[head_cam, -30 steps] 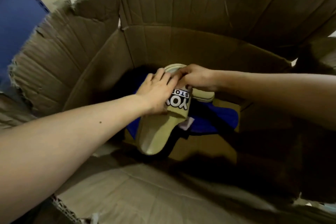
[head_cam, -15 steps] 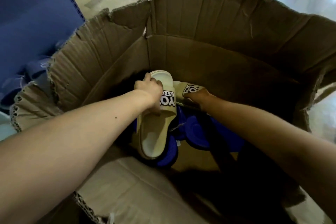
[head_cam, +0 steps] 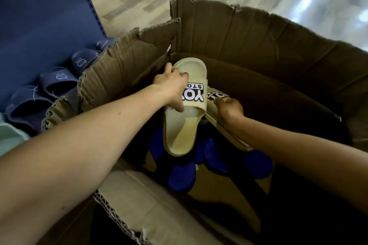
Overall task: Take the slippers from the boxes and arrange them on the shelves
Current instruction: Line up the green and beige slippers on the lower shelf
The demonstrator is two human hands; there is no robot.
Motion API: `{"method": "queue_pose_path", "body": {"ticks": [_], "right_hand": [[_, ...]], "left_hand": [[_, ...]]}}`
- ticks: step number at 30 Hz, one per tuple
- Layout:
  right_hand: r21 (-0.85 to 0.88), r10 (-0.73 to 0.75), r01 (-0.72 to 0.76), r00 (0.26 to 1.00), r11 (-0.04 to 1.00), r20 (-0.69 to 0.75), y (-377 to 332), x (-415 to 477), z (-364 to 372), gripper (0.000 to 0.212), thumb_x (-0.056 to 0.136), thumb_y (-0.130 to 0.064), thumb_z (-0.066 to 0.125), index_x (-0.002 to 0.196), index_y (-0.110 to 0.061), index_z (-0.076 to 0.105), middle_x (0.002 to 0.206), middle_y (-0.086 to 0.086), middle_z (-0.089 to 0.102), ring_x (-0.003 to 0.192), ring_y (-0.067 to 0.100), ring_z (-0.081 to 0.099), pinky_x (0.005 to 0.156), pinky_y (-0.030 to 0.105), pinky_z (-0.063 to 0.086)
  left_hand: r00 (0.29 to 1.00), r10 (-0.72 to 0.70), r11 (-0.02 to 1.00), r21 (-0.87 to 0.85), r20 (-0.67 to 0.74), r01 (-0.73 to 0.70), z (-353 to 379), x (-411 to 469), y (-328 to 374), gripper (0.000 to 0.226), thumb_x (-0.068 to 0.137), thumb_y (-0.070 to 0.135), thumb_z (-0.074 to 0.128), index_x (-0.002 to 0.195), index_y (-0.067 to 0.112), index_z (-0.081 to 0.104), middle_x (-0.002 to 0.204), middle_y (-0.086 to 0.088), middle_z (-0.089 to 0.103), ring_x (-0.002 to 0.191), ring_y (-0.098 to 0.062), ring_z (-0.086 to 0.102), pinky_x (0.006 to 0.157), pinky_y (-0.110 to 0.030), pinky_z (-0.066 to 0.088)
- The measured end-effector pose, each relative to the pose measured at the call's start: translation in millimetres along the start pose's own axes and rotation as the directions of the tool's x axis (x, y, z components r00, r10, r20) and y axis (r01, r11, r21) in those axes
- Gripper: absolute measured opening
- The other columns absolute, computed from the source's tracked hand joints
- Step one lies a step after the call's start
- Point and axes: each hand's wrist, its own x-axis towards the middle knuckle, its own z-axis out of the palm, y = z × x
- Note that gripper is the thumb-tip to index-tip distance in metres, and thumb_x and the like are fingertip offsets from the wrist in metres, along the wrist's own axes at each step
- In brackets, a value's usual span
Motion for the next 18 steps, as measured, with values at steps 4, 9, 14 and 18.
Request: {"method": "queue_pose_path", "body": {"ticks": [4, 9, 14, 18], "right_hand": [[0.171, 0.044, -0.038, 0.999, 0.985, -0.029, -13, -16, -37, 0.036, 0.094, -0.028, 0.051, 0.120, -0.003, 0.053, 0.114, 0.014, 0.060, 0.093, 0.025, 0.057, 0.055, 0.022, 0.046], [0.339, -0.059, 0.065, 0.998, 0.938, -0.027, -45, -46, -67, 0.032, 0.080, -0.031, 0.061, 0.108, -0.017, 0.057, 0.107, 0.012, 0.064, 0.092, 0.033, 0.065, 0.072, 0.047, 0.058], [0.376, -0.290, 0.271, 0.957, 0.886, -0.005, -88, -80, -80, 0.004, 0.080, -0.021, 0.061, 0.078, -0.021, 0.063, 0.083, 0.001, 0.069, 0.073, 0.014, 0.066, 0.069, 0.028, 0.055], [0.409, -0.521, 0.444, 0.848, 0.797, 0.094, -128, -131, -80, 0.018, 0.090, -0.004, 0.051, 0.087, -0.019, 0.060, 0.088, -0.004, 0.067, 0.082, 0.009, 0.063, 0.076, 0.023, 0.048]], "left_hand": [[0.992, 0.060, 0.995, -0.070, -0.112, -0.068, -26, -10, 14, 0.090, 0.067, 0.045, 0.074, 0.138, 0.016, 0.029, 0.139, -0.010, 0.032, 0.132, -0.032, 0.017, 0.088, -0.043, 0.043], [0.969, 0.027, 0.982, -0.176, -0.245, -0.071, -55, -31, 17, 0.089, 0.065, 0.044, 0.073, 0.140, 0.023, 0.030, 0.140, -0.011, 0.028, 0.127, -0.032, 0.019, 0.088, -0.041, 0.042], [0.925, -0.064, 0.958, -0.284, -0.374, -0.049, -104, -64, -14, 0.092, 0.062, 0.043, 0.074, 0.143, 0.030, 0.032, 0.130, -0.013, 0.038, 0.127, -0.036, 0.019, 0.105, -0.042, 0.035], [0.863, -0.142, 0.941, -0.336, -0.484, -0.034, -150, -116, -53, 0.101, 0.047, 0.056, 0.059, 0.142, 0.030, 0.036, 0.116, -0.006, 0.046, 0.117, -0.027, 0.028, 0.099, -0.029, 0.028]]}}
